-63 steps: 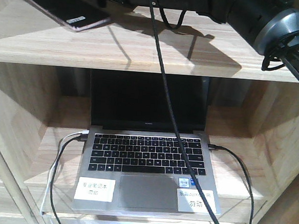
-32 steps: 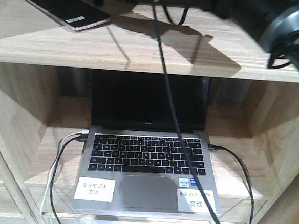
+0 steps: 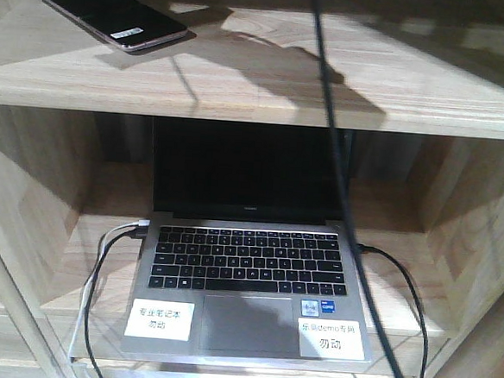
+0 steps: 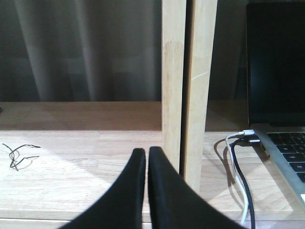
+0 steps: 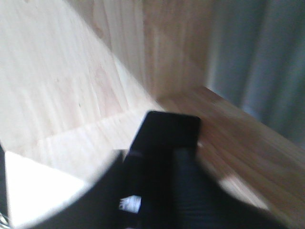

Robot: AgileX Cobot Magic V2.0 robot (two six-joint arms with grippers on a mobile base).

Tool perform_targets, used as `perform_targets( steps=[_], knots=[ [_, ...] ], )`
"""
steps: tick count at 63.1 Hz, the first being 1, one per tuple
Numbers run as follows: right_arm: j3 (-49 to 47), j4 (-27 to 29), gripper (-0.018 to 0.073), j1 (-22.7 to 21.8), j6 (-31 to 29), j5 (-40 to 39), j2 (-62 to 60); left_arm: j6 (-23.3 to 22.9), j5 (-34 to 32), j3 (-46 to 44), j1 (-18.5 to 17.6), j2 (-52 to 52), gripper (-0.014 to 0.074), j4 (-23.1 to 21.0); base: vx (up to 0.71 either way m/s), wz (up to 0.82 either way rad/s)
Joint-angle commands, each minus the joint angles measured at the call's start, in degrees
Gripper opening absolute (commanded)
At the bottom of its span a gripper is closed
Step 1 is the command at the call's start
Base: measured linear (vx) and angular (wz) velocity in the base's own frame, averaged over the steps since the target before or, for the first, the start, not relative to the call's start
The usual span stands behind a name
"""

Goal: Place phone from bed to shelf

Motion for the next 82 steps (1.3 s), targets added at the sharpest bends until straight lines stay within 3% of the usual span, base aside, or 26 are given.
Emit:
perform_targets(
  steps=[1, 24, 47, 82],
  knots=[
    [-1.86, -1.06, -0.0011, -0.27, 2.33, -1.41, -4.73, 0.0, -3.99, 0.41, 0.02, -0.48, 0.0001, -0.53, 0.0, 0.0],
    [1.83, -3.6, -0.0005, -0.27, 3.91, 4.74, -11.3, 0.0, -3.99, 0.41, 0.02, -0.48, 0.0001, -0.53, 0.0, 0.0],
    [35.89, -3.54, -0.0005, -0.21, 2.2, -18.1, -30.37, 0.0, -3.99, 0.41, 0.02, -0.48, 0.0001, -0.53, 0.0, 0.0],
    [75.08, -3.48, -0.0005, -0.21, 1.9, -36.22, -61.38, 0.0, -3.99, 0.41, 0.02, -0.48, 0.0001, -0.53, 0.0, 0.0]
  ],
)
